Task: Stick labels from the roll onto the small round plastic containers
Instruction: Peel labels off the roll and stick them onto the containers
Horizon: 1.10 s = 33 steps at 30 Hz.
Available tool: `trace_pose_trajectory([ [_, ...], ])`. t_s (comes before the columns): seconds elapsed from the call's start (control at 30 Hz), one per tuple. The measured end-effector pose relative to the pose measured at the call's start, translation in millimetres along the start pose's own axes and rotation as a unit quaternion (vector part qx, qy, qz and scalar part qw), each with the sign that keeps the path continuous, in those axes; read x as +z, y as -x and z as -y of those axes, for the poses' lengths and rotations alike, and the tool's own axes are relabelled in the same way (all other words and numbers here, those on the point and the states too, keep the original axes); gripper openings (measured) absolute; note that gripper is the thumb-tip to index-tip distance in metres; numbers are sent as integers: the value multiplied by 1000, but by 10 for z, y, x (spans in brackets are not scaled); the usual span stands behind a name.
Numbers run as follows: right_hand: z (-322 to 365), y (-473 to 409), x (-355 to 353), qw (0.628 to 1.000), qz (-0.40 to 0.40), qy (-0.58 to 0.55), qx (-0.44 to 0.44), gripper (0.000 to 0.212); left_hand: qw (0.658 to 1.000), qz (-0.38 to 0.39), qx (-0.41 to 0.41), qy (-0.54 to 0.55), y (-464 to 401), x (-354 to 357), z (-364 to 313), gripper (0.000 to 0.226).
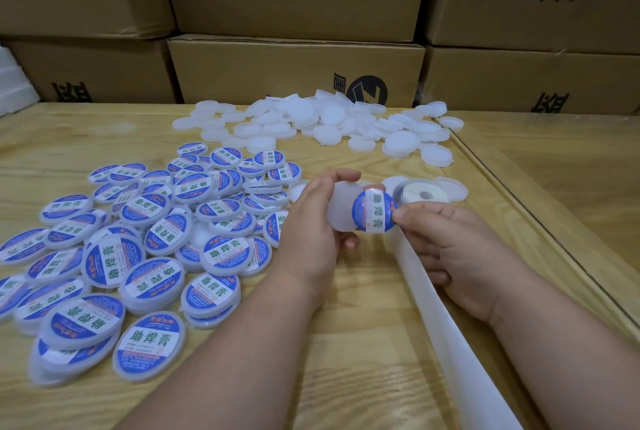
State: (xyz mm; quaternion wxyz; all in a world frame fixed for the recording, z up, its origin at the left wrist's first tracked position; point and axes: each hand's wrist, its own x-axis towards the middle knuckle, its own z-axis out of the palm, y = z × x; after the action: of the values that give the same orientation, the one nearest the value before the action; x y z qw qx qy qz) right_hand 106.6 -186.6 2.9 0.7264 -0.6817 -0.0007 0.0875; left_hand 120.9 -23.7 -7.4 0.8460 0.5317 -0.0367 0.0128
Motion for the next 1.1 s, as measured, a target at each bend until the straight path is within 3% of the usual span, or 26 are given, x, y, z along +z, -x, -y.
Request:
trace_pose_trajectory([
  [0.13, -3, -4, 18, 1000, 25, 9, 11, 42, 999, 34, -25, 5, 3, 12, -10, 36],
  [0.33, -7, -9, 12, 999, 39, 23, 6, 29, 996, 73, -17, -57, -8, 11, 18, 37],
  [0.9, -23, -11, 12, 998, 28, 52, 7, 23, 992, 84, -30, -85, 18, 35, -4, 42],
  [1.1, -28, -11, 8, 999, 34, 41, 6, 27, 995, 45, -4, -85, 14, 29, 19, 39],
])
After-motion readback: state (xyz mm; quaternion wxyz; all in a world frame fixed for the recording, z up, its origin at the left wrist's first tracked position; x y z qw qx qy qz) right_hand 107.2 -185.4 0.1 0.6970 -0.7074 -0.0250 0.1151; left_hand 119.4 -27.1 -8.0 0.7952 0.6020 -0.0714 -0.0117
